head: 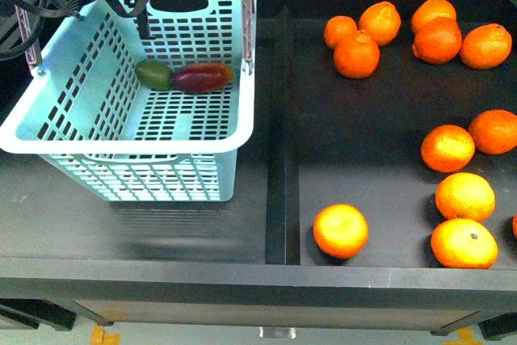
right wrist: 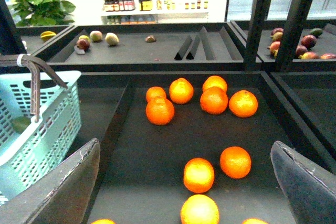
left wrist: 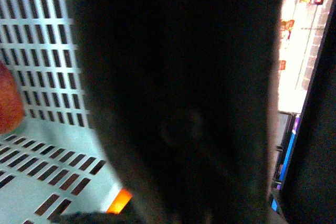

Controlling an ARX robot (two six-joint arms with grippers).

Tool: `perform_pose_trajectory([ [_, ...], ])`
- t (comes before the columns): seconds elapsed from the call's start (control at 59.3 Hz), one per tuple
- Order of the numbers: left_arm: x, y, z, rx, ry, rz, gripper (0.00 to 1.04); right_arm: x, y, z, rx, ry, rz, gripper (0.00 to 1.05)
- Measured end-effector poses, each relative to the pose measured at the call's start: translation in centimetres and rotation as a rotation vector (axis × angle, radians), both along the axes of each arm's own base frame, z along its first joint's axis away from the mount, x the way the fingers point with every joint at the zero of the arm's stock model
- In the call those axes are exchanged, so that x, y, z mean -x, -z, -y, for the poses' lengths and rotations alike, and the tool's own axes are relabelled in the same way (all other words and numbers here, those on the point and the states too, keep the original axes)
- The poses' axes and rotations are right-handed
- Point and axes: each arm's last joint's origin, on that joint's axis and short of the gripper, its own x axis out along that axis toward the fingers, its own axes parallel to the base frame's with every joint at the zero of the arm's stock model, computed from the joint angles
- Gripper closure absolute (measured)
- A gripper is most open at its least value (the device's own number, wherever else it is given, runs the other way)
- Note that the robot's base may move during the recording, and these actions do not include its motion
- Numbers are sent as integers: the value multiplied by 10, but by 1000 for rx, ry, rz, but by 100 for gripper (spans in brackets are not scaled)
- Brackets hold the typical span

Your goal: Pick mango and avocado into basket

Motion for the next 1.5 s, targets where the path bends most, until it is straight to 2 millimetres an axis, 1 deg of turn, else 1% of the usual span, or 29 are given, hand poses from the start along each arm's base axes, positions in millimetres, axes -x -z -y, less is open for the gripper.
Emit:
perform_pose_trajectory([
  [0.034, 1, 3, 0, -12, 15, -24, 94, 0, 0, 0, 0, 0, 0, 9],
  [0.169, 7, 3, -1, -45, 23, -77, 70, 0, 0, 0, 0, 0, 0, 9],
  [0.219, 10, 1, -2, -58, 28, -106, 63, 0, 0, 0, 0, 0, 0, 9],
  [0.304, 17, -4, -5, -89, 34, -223, 47, 0, 0, 0, 0, 0, 0, 9],
  [0.321, 20, -7, -5, -102, 43, -262, 42, 0, 0, 0, 0, 0, 0, 9],
  [0.354, 23, -12, -6, -115, 47, -297, 36, 0, 0, 0, 0, 0, 0, 9],
  [0.422, 35, -24, -8, -155, 43, -408, 20, 0, 0, 0, 0, 0, 0, 9],
  [0.472, 47, -39, -9, -195, 48, -489, 7, 0, 0, 0, 0, 0, 0, 9],
  [0.489, 51, -43, -9, -211, 50, -505, 7, 0, 0, 0, 0, 0, 0, 9],
  [0.54, 66, -63, -7, -281, 69, -554, 9, 0, 0, 0, 0, 0, 0, 9],
  [0.59, 85, -82, -5, -381, 70, -547, 9, 0, 0, 0, 0, 0, 0, 9],
  [0.624, 103, -96, -2, -470, 91, -531, 9, 0, 0, 0, 0, 0, 0, 9],
  [0.641, 108, -98, -3, -490, 122, -477, 12, 0, 0, 0, 0, -1, 0, 9],
  [0.675, 125, -103, -5, -611, 265, -234, 23, 0, 0, 0, 0, 0, 0, 9],
  [0.692, 133, -103, -8, -704, 300, -154, 26, 0, 0, 0, 0, 0, 0, 9],
  [0.709, 146, -102, -13, -811, 321, -44, 32, 0, 0, 0, 0, 0, 0, 9],
  [0.725, 156, -102, -17, -863, 316, 32, 35, 0, 0, 0, 0, 2, 0, 9],
  [0.759, 173, -102, -28, -1027, 304, 148, 43, 0, 0, 0, 0, 2, 0, 9],
  [0.793, 189, -102, -38, -1138, 270, 224, 50, 0, 0, 0, 0, 2, 0, 9],
  [0.827, 203, -101, -48, -1258, 248, 261, 57, 0, 0, 0, 0, 2, 0, 9],
  [0.86, 212, -98, -55, -1313, 233, 270, 62, 0, 0, 0, 0, 2, 0, 9],
  [0.894, 224, -92, -64, -1374, 234, 264, 71, 0, 0, 0, 0, 2, 0, 9],
  [0.945, 237, -81, -72, -1428, 258, 242, 82, 0, 0, 0, 0, 0, 0, 9],
  [1.012, 259, -69, -83, -1468, 287, 227, 103, 0, 0, 0, 0, 0, 0, 9],
  [1.097, 275, -66, -91, -1482, 282, 235, 103, 0, 0, 0, 0, 1, 0, 9],
  [1.198, 289, -61, -98, -1486, 276, 231, 103, 0, 0, 0, 0, 1, 0, 9],
  [1.265, 303, -57, -103, -1488, 279, 230, 103, 0, 0, 0, 0, 1, 0, 9],
  [1.4, 318, -52, -108, -1489, 285, 232, 103, 0, 0, 0, 0, 1, 0, 9],
  [1.501, 329, -49, -119, -1492, 277, 224, 103, 0, 0, 0, 0, 1, 0, 9],
])
